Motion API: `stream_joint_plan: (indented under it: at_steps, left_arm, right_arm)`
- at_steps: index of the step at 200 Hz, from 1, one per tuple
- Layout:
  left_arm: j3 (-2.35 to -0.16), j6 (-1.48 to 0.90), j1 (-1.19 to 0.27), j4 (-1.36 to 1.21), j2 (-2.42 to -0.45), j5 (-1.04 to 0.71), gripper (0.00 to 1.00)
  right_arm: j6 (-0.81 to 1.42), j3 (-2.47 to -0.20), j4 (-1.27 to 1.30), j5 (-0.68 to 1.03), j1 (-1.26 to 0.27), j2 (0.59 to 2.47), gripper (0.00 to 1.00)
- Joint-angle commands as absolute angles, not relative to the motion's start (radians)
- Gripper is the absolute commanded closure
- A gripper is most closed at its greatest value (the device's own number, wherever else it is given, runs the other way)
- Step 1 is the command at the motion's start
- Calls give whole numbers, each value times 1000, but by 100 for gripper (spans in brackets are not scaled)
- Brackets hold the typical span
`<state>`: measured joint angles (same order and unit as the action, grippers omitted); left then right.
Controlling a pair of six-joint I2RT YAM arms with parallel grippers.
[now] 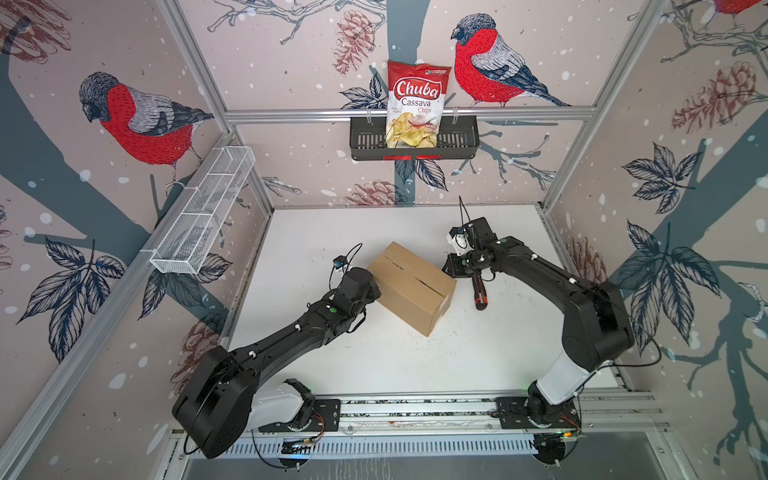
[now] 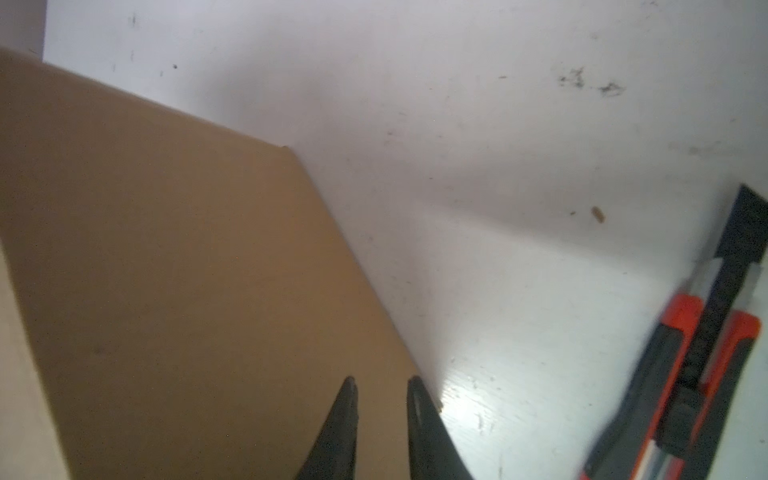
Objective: Unpack the express box
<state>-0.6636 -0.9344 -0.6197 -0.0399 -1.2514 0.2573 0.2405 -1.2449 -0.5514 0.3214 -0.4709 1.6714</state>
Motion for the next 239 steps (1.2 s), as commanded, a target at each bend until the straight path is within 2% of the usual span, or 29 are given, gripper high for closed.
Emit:
stream_joint_plan:
  at_steps: [1,45,89,108,131,163,193,239]
  left_arm:
    - [-690,-865,-588,-142,-1288,217,92]
    - [-773,-794,-509,-233,-1439,102,92]
    - [-937,-745,-430,-301,-1642,-80,92]
    - [-1035,-716,-397,-285,-1704,-146,92]
    - [-1128,-671,-345,-212,-1717,-151,91]
    - [-1134,-625,-292,-107,-1607,-105,91]
    - [-1020,-628,-310,-8,-1426,-70,91]
    - [-799,-760,-554,254,-1058,287,92]
  right_arm:
    - [295,-1198,-530,314,-508,1623,84]
    - [425,-1083,-480,293,-635,1486,84]
    - [492,-1048,-451,267,-822,1448,84]
    - [503,-1017,-446,250,-818,1405,83]
    - [497,-1000,-480,223,-729,1352,83]
    - [431,-1042,-507,199,-551,1352,83]
    - [356,-1149,-475,218,-432,1461,84]
    - [261,-1369,-468,263,-394,1714,84]
